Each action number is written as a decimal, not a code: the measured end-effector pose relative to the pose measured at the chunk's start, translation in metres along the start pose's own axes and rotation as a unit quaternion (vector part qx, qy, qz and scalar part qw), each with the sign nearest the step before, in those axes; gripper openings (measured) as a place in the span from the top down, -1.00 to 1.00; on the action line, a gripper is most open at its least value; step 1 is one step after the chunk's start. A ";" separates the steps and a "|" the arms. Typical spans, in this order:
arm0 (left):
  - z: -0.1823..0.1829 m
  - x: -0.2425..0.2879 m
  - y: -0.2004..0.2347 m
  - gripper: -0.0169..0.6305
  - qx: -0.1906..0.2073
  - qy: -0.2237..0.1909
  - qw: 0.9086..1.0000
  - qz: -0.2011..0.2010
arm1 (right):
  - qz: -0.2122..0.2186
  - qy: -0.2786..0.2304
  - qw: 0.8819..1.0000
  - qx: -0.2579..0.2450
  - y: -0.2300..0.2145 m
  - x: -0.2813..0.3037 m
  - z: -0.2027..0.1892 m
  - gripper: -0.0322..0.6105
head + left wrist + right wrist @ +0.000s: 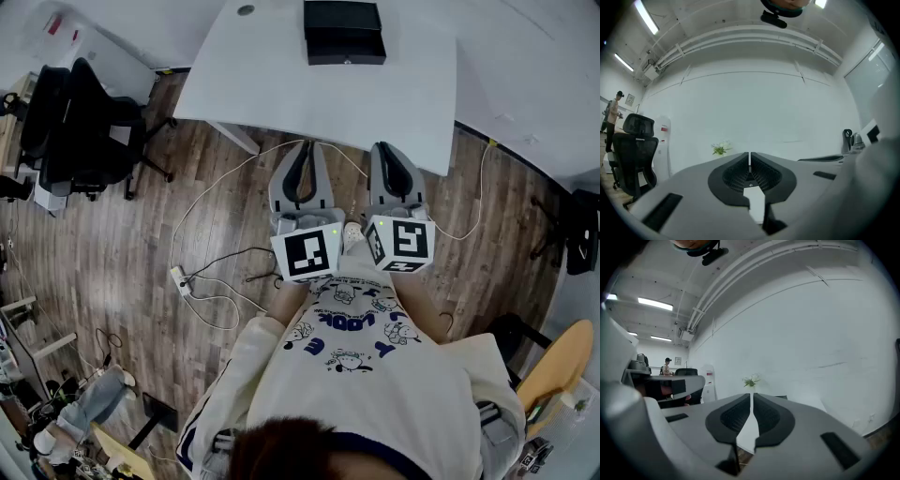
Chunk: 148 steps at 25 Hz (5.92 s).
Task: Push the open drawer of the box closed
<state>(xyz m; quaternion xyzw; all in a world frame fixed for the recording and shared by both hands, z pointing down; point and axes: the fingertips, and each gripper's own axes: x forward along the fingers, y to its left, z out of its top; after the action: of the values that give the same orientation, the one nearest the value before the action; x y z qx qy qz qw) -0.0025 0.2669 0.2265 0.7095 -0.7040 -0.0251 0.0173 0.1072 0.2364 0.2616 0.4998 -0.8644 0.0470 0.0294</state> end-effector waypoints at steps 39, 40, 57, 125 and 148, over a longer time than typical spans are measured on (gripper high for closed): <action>-0.026 0.052 0.030 0.88 0.007 0.028 0.999 -0.017 | -0.022 0.027 0.999 0.039 -0.005 0.057 -0.027 0.77; -0.027 0.058 0.031 0.88 0.008 0.028 0.999 -0.015 | -0.021 0.028 0.999 0.040 -0.009 0.064 -0.028 0.77; -0.048 0.197 0.041 0.88 0.018 0.060 0.998 0.005 | 0.002 0.067 0.996 0.056 -0.071 0.195 -0.039 0.77; -0.202 0.369 0.047 0.88 -0.017 0.237 0.965 -0.110 | -0.064 0.311 0.947 0.051 -0.136 0.332 -0.220 0.45; -0.209 0.370 0.041 0.89 -0.016 0.239 0.963 -0.124 | -0.041 0.299 0.951 0.061 -0.130 0.343 -0.224 0.62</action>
<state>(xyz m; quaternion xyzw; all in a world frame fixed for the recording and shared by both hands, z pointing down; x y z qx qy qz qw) -0.0287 -0.1061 0.4334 0.7763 -0.5854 0.1316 0.1931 0.0495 -0.0990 0.5249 0.4988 -0.7900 0.2461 0.2580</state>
